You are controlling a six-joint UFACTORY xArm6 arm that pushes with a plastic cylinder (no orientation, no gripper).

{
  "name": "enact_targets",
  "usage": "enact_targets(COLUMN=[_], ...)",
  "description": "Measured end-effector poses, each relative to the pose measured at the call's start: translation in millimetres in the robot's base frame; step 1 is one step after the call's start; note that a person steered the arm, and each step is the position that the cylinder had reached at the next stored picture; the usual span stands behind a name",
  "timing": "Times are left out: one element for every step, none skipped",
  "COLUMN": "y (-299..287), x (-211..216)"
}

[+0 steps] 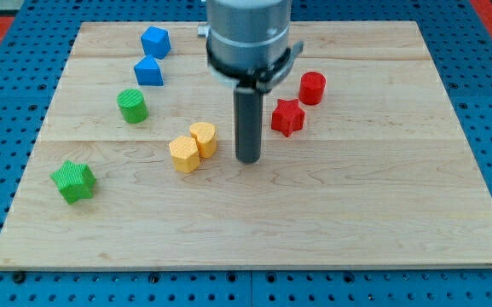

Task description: Slide the green star slightly upwards

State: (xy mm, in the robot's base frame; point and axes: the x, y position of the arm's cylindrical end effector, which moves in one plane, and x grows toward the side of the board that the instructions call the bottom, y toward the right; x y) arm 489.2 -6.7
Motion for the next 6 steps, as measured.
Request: enact_targets(y=[-42.9, -76.3, -94.6, -95.1, -146.1, -193.7], x=[10.3, 10.4, 10.4, 61.6, 94.1, 54.9])
